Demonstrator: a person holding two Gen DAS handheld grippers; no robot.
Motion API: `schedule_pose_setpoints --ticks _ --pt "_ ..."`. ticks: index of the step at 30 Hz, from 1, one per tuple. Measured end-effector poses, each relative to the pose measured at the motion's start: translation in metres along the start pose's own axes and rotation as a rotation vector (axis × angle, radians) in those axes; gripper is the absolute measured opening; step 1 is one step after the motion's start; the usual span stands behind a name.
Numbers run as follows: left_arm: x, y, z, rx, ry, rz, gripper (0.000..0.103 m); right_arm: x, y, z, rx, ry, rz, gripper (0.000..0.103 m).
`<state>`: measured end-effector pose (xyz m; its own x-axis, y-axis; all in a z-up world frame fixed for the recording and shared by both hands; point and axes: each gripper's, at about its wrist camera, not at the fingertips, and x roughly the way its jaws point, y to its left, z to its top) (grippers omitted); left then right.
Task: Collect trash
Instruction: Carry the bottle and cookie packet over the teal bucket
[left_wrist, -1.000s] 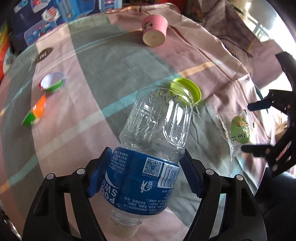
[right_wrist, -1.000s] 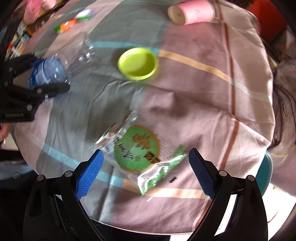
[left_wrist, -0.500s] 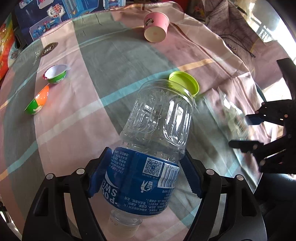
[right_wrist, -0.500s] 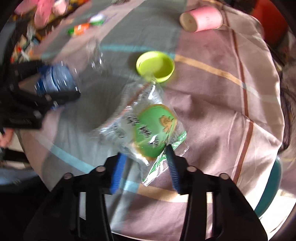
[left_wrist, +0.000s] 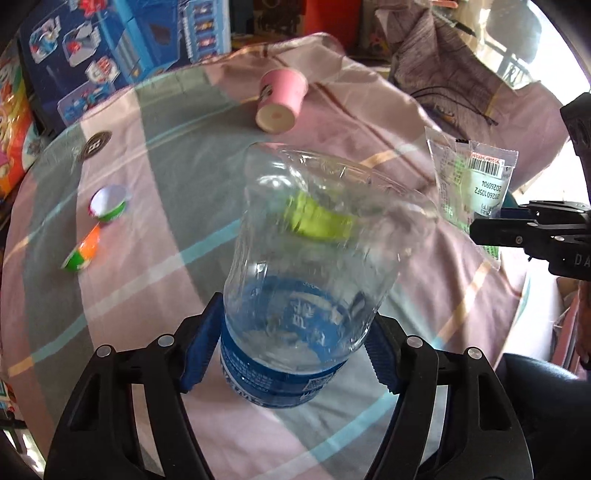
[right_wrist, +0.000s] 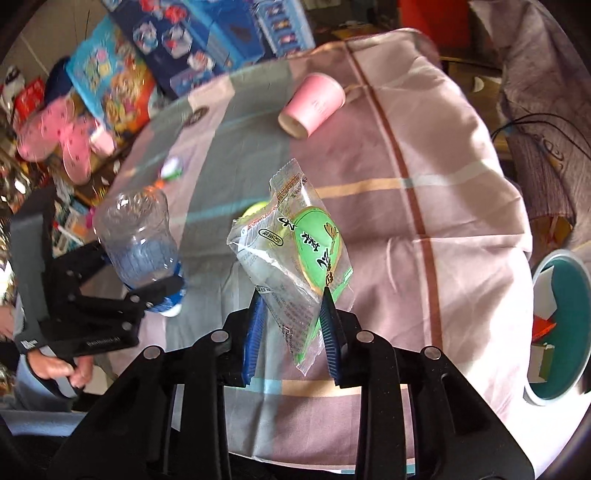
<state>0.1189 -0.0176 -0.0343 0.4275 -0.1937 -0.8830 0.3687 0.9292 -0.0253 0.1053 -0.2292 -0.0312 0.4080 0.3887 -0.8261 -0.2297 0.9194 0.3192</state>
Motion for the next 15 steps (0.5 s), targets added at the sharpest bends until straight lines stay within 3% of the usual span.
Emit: schedule_pose_setpoints --ticks 15 --pt "-0.008 -0.096 0.058 0.151 -0.070 -0.066 0.070 -0.060 -0.097 -0.015 0.237 -0.173 0.059 0.028"
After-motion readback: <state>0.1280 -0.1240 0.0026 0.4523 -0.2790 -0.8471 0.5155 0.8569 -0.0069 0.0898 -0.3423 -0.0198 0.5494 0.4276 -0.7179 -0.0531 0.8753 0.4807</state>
